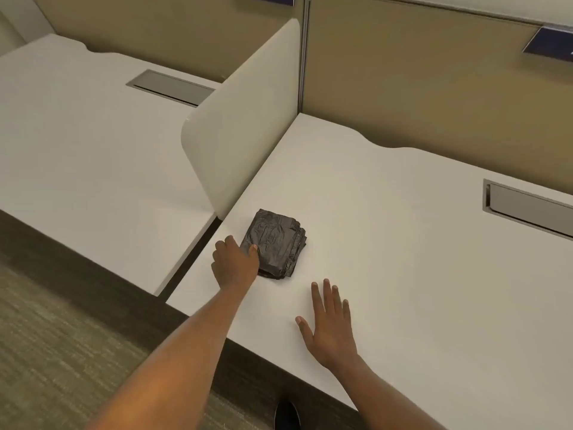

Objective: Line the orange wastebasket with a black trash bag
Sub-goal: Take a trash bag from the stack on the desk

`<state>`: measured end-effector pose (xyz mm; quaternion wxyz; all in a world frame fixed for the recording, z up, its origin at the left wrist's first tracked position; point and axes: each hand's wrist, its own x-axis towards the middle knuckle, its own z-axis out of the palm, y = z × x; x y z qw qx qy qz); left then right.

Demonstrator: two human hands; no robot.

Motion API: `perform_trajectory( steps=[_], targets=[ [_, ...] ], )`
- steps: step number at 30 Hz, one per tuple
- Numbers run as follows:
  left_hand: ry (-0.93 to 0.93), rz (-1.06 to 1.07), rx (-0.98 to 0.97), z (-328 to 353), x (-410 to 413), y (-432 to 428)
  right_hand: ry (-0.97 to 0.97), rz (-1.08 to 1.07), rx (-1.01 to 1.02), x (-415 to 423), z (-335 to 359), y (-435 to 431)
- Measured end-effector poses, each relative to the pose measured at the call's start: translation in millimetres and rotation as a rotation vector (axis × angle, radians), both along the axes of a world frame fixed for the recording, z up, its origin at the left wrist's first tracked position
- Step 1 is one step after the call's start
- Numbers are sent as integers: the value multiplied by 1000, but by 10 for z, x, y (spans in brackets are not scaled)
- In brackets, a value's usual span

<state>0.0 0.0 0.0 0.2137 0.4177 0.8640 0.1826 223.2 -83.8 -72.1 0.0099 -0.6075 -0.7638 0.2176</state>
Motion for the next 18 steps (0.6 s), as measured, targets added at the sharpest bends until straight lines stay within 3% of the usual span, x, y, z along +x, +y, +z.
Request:
perform_trajectory(
  steps=[5,18],
  targets=[
    [-156,114,-128,-83,-91,178,-74,14,-24,-42,-133,19],
    [-316,222,-46,-64,-182,320,-104,26,-10,-43,-253,-8]
  ],
)
